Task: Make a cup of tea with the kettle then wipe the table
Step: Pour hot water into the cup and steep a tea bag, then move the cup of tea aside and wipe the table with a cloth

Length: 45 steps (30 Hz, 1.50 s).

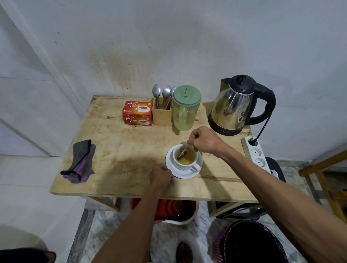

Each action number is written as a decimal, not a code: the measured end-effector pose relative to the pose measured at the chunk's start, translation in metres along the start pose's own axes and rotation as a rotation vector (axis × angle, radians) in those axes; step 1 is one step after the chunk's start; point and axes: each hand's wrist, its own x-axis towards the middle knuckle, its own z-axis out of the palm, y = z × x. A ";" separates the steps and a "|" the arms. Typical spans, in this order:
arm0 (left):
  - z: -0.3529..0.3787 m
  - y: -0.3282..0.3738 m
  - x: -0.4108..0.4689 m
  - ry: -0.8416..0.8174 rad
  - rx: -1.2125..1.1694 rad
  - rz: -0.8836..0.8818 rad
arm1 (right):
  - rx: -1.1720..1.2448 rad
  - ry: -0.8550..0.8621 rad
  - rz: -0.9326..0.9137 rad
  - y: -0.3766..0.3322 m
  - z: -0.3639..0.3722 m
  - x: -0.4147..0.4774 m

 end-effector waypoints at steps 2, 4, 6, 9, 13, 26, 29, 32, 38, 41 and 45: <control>0.000 0.000 -0.001 0.005 0.000 0.004 | -0.038 -0.015 0.022 0.005 0.009 0.003; 0.000 0.001 -0.002 0.003 -0.007 0.001 | -0.074 -0.029 0.044 0.009 0.016 0.003; -0.001 0.001 -0.003 0.000 -0.008 -0.004 | -0.091 -0.033 0.051 0.011 0.020 0.003; -0.001 0.001 -0.003 0.000 -0.011 -0.002 | -0.075 -0.020 0.041 0.007 0.016 0.003; -0.001 0.001 -0.002 0.004 0.002 0.002 | -0.004 0.003 -0.012 -0.003 0.002 0.004; -0.001 0.003 -0.005 0.007 0.003 -0.007 | -0.120 -0.008 0.063 0.016 0.020 0.003; -0.001 0.001 -0.004 0.012 0.000 -0.007 | -0.102 0.011 0.048 0.016 0.018 0.004; -0.001 0.001 -0.004 0.007 0.007 0.000 | -0.026 0.032 0.014 0.010 0.010 0.006; -0.001 0.001 -0.003 0.007 -0.005 -0.006 | -0.007 0.042 0.006 0.007 0.001 0.009; 0.000 0.000 -0.003 0.003 -0.027 -0.007 | -0.063 0.026 0.038 0.014 0.007 0.007; -0.001 0.000 -0.004 0.001 -0.043 -0.005 | -0.138 0.009 0.075 0.022 0.017 0.003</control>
